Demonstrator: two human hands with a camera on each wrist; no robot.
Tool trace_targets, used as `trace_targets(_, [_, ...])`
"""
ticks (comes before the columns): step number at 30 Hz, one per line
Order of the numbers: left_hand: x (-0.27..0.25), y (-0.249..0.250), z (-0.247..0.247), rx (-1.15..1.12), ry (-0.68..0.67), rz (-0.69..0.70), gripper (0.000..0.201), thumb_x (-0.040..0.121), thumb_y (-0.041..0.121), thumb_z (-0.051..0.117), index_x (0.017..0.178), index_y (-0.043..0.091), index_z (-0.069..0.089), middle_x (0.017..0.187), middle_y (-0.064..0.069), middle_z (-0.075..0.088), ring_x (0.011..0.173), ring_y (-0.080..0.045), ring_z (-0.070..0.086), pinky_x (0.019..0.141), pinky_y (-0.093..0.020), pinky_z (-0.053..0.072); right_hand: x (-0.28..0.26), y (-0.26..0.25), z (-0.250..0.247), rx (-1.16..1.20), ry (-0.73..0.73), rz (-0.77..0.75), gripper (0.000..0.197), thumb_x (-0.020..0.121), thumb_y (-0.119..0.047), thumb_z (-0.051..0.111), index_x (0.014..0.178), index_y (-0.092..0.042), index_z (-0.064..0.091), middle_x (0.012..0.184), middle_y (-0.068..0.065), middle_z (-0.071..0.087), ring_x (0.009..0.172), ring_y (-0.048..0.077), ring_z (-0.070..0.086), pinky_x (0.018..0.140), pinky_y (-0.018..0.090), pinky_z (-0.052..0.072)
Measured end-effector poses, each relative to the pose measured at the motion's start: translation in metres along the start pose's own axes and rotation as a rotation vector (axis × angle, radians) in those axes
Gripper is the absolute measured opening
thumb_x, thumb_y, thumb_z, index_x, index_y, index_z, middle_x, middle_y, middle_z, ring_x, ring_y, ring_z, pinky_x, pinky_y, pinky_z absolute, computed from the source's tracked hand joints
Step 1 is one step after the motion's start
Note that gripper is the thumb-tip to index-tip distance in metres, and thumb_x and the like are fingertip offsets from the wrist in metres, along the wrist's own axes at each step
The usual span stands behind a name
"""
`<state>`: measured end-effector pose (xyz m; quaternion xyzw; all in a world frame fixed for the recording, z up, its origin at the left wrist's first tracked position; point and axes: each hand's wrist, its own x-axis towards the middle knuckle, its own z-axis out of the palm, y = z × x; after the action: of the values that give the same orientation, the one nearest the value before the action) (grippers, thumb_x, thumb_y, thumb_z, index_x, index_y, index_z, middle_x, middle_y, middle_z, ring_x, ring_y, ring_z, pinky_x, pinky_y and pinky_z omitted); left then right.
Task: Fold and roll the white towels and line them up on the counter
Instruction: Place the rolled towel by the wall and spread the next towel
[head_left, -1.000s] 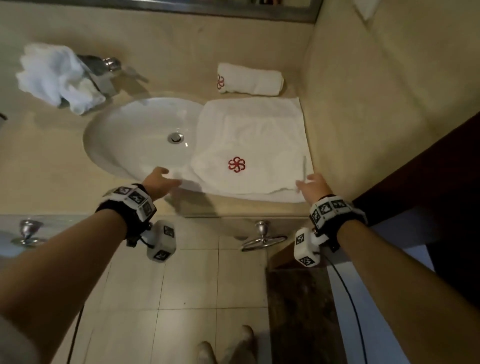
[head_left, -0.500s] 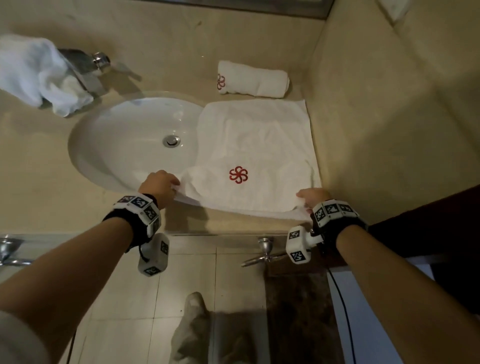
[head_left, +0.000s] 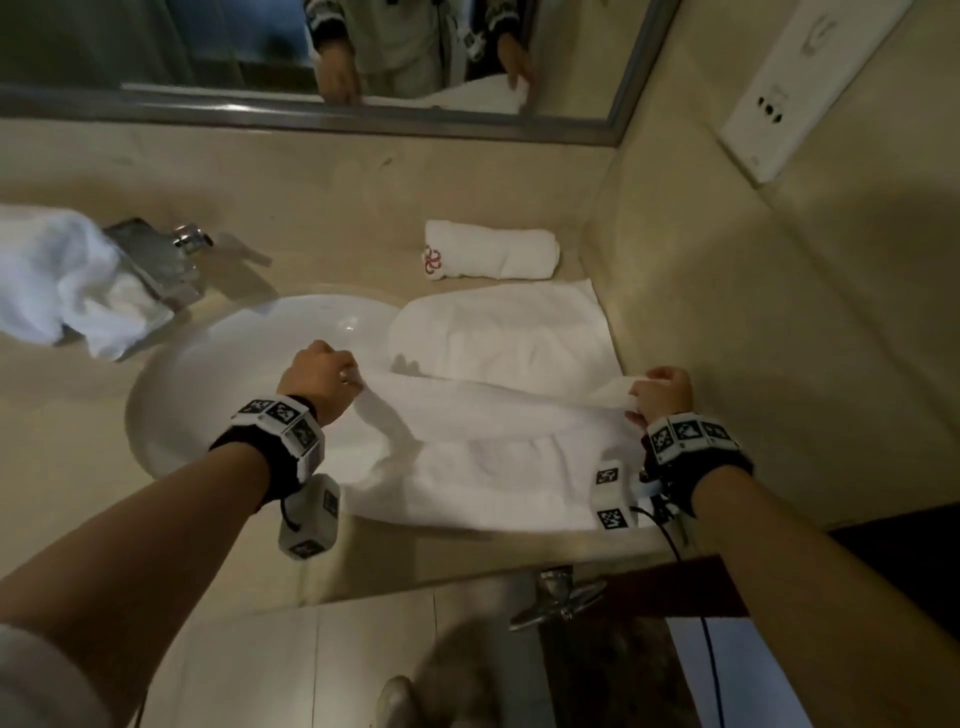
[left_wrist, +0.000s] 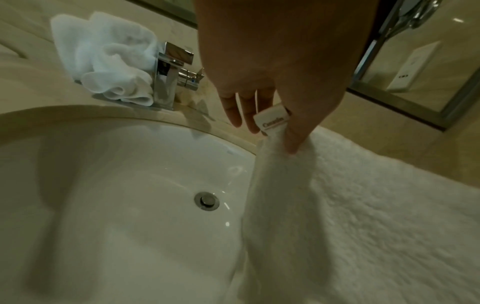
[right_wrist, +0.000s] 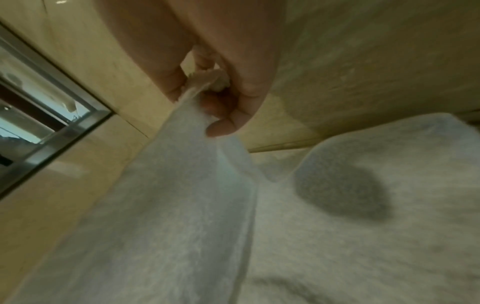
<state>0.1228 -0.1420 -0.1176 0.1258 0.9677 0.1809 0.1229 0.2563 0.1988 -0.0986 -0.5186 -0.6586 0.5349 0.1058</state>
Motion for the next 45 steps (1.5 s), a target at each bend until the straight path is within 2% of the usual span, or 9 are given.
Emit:
trace_targets(5, [0.033,0.01,-0.017,-0.073,0.042,-0.067,0.017,0.086,0.018,0.057,0.098,0.01,0.066,0.112,-0.016,0.058,0.105,-0.037,0.053,0.09,-0.039,0.045,0.024,-0.032,0.007,0.132,-0.017,-0.048,0.031,0.088,0.004,0.047,0.07,-0.021,0.049,0.087,0.007,0.052,0.072,0.019,0.053,0.053,0.025,0.046])
trace_targets(12, [0.082,0.015,-0.04,0.028,-0.073,-0.153,0.015,0.09,0.023,0.054,0.091,0.01,0.062,0.082,-0.003,0.057,0.097,-0.031,0.059,0.082,-0.035,0.044,0.066,-0.073,0.034,0.23,-0.089,-0.072,0.032,0.09,0.006,0.044,0.069,-0.018,0.048,0.075,0.003,0.048,0.062,0.014,0.048,0.037,0.012,0.047])
trace_targets(16, [0.115,0.021,-0.045,-0.087,-0.075,-0.154,0.033,0.09,0.012,0.052,0.062,0.023,0.042,0.066,0.006,0.041,0.068,-0.017,0.047,0.07,-0.027,0.036,0.092,-0.096,0.056,0.245,-0.131,-0.063,0.028,0.088,0.007,0.049,0.071,-0.015,0.049,0.077,0.01,0.054,0.055,0.017,0.053,0.048,0.018,0.053])
trace_targets(19, [0.136,0.013,-0.041,-0.076,-0.107,-0.154,0.034,0.093,0.004,0.042,0.062,0.019,0.039,0.072,-0.001,0.042,0.08,-0.021,0.047,0.072,-0.029,0.035,0.11,-0.106,0.072,0.245,-0.089,-0.11,0.02,0.086,0.009,0.05,0.081,-0.01,0.055,0.095,0.014,0.054,0.065,0.018,0.057,0.064,0.023,0.055])
trace_targets(23, [0.159,-0.003,-0.033,0.057,-0.168,-0.181,0.024,0.096,0.011,0.034,0.085,0.008,0.055,0.102,-0.014,0.05,0.099,-0.027,0.05,0.088,-0.031,0.04,0.132,-0.107,0.092,0.05,-0.049,-0.25,0.028,0.085,0.005,0.049,0.112,0.003,0.058,0.098,0.01,0.054,0.091,0.027,0.056,0.087,0.038,0.051])
trace_targets(28, [0.181,-0.008,0.0,0.123,-0.245,-0.161,0.029,0.097,0.023,0.039,0.112,0.009,0.058,0.119,-0.012,0.057,0.113,-0.026,0.053,0.095,-0.033,0.044,0.153,-0.084,0.115,-0.206,-0.074,-0.227,0.021,0.087,0.001,0.044,0.092,-0.012,0.06,0.09,0.007,0.058,0.09,0.022,0.052,0.077,0.025,0.039])
trace_targets(32, [0.195,-0.006,0.023,0.078,-0.215,-0.185,0.027,0.092,0.02,0.046,0.116,0.009,0.053,0.118,-0.017,0.058,0.109,-0.035,0.054,0.094,-0.04,0.045,0.162,-0.072,0.126,-0.237,-0.111,-0.202,0.043,0.088,0.003,0.05,0.131,-0.003,0.045,0.113,0.011,0.056,0.114,0.029,0.055,0.087,0.025,0.039])
trace_targets(38, [0.203,0.059,0.042,-0.079,-0.127,0.327,0.038,0.088,0.015,0.056,0.126,0.01,0.054,0.127,-0.014,0.057,0.112,-0.034,0.053,0.094,-0.037,0.042,0.161,-0.06,0.133,-0.343,-0.146,-0.235,0.043,0.092,0.004,0.042,0.134,-0.004,0.044,0.133,0.015,0.051,0.123,0.03,0.049,0.09,0.02,0.039])
trace_targets(45, [0.21,0.114,0.063,0.051,-0.229,0.313,0.041,0.092,0.024,0.05,0.132,0.022,0.043,0.133,-0.008,0.05,0.118,-0.03,0.047,0.099,-0.037,0.04,0.153,-0.057,0.128,-0.701,-0.37,-0.385,0.035,0.091,-0.002,0.052,0.126,0.001,0.056,0.144,0.016,0.036,0.134,0.027,0.036,0.106,0.019,0.022])
